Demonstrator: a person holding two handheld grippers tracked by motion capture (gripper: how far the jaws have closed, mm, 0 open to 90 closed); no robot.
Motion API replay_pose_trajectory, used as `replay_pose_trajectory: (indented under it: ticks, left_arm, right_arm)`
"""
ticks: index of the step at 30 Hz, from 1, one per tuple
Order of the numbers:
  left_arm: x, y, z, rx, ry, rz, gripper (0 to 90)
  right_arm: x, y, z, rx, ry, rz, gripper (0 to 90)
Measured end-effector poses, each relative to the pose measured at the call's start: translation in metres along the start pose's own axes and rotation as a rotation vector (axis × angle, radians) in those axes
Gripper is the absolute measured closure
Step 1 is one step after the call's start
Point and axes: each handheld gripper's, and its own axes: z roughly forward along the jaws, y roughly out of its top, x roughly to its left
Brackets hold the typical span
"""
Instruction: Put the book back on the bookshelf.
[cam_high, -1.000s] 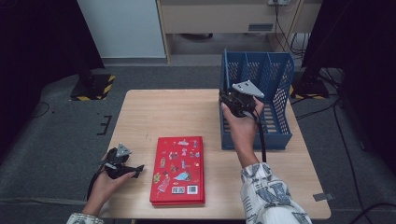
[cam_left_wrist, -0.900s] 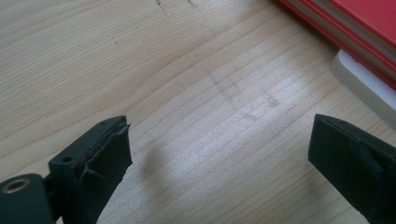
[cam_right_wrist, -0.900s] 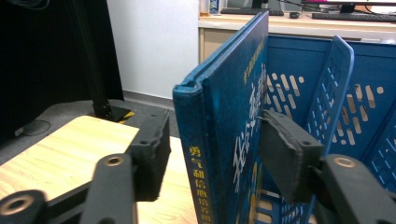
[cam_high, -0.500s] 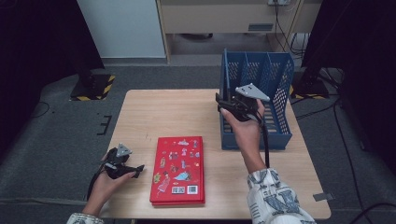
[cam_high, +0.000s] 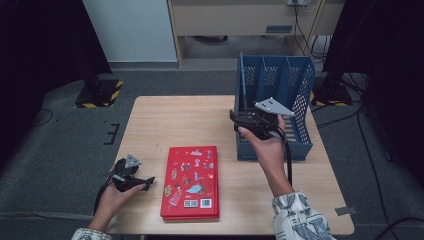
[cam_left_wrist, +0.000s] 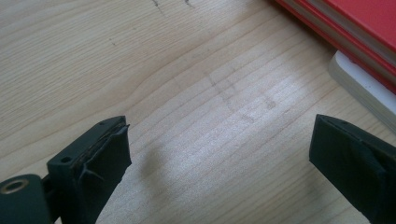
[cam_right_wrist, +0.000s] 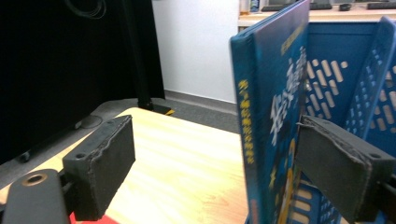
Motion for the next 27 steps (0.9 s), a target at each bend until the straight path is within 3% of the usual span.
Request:
replay_pose_trajectory:
  ticks: [27]
  left_arm:
    - [0.0, 0.0, 0.0, 0.0, -0.005, 0.005, 3.2]
  right_arm:
    - [0.006, -0.02, -0.015, 0.054, 0.059, -0.021, 15.0]
